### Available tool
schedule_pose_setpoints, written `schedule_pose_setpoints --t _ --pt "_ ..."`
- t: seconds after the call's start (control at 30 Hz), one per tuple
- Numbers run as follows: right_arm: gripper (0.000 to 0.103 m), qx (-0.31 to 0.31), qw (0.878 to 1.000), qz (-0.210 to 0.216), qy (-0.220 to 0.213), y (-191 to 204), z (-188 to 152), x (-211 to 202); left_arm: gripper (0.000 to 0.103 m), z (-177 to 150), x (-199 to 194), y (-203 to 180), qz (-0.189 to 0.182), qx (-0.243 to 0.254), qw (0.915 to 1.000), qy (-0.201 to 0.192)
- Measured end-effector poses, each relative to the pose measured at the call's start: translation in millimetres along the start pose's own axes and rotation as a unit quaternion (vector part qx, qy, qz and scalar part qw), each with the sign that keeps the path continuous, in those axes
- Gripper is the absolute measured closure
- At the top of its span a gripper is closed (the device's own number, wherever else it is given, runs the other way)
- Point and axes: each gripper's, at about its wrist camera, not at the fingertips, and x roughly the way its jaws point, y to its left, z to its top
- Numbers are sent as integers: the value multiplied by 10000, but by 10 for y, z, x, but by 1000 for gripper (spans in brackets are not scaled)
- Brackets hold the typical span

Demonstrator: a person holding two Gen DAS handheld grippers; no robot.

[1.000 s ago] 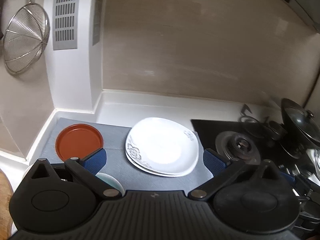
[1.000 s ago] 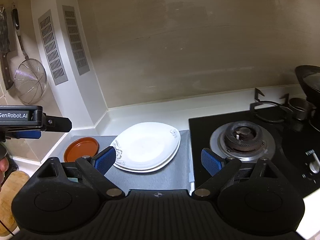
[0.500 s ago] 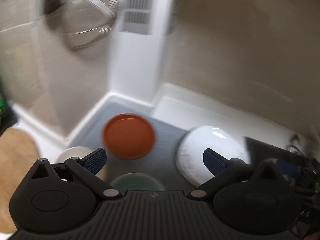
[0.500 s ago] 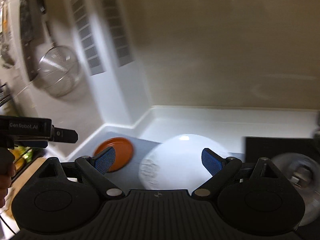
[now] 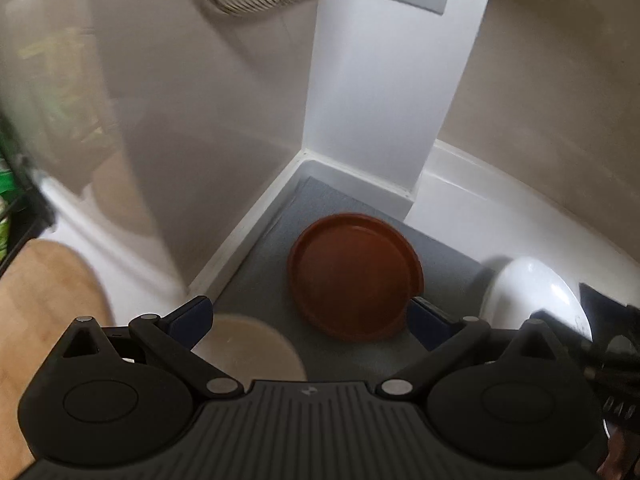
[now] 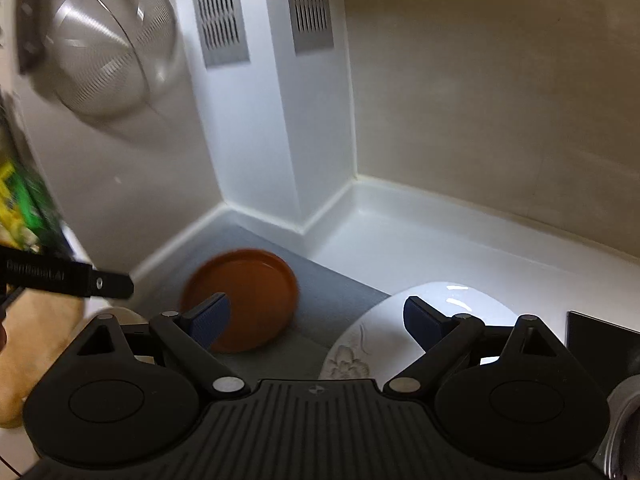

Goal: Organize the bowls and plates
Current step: 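Close the left tool on the terracotta saucer's rim while the right tool grips its other rim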

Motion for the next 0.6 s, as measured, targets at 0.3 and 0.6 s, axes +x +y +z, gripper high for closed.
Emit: schedule_pose_setpoints --t 0.3,0.6 --pt "9 -552 9982 -75 232 23 178 513 0 271 629 -206 189 419 9985 313" --pt "9 -1008 9922 -114 720 115 223 1112 0 341 1112 -268 386 601 9955 619"
